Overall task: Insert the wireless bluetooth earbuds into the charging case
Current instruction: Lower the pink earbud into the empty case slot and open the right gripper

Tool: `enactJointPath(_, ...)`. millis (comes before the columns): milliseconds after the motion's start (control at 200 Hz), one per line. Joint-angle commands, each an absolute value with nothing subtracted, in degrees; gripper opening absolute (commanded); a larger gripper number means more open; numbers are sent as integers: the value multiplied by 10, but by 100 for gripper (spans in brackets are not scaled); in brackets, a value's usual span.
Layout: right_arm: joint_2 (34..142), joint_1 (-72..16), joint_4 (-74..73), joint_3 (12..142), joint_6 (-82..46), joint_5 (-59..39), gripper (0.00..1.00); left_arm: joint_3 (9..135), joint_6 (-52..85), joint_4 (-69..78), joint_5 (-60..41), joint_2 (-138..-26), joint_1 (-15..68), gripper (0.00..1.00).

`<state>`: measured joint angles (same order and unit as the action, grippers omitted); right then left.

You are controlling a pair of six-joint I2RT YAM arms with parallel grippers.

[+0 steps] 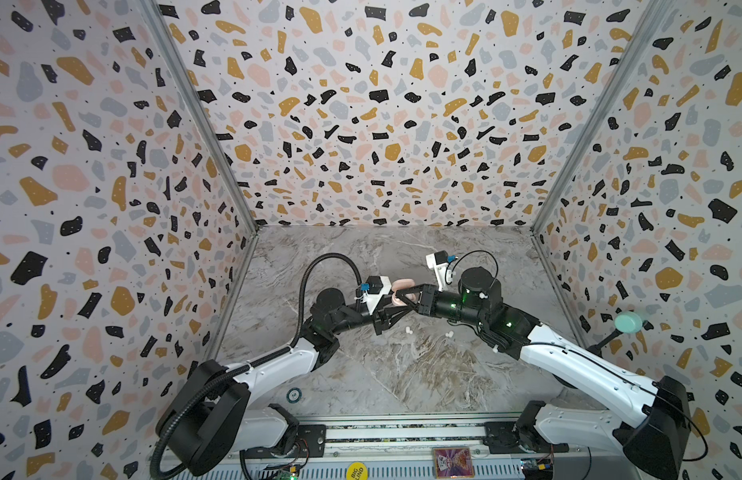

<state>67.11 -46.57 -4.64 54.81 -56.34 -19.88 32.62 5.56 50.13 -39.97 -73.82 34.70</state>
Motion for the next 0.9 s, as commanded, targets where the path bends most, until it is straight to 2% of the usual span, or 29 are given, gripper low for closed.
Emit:
enactJointPath(0,667,-464,-34,544,-570,-197,19,338,48,534,-403,-724,350,44)
enactJointPath(80,668,-463,-33,545,-570,-198,21,338,47,534,-403,-724,350,44)
enactJointPath(220,668,-463,-14,560,-562,-197,38,338,46,532,-402,-725,350,44)
enactJointPath(325,660,-463,14,573,-553,-185,44,336,45,529,-395,-724,350,44)
enactJointPath(691,619,-464,124,615,-539,-168,45,334,36,511,-375,-725,349,44)
enactJointPath(896,642,-453,251,707,-480,-122,45,337,36,505,-382,-731,349,44)
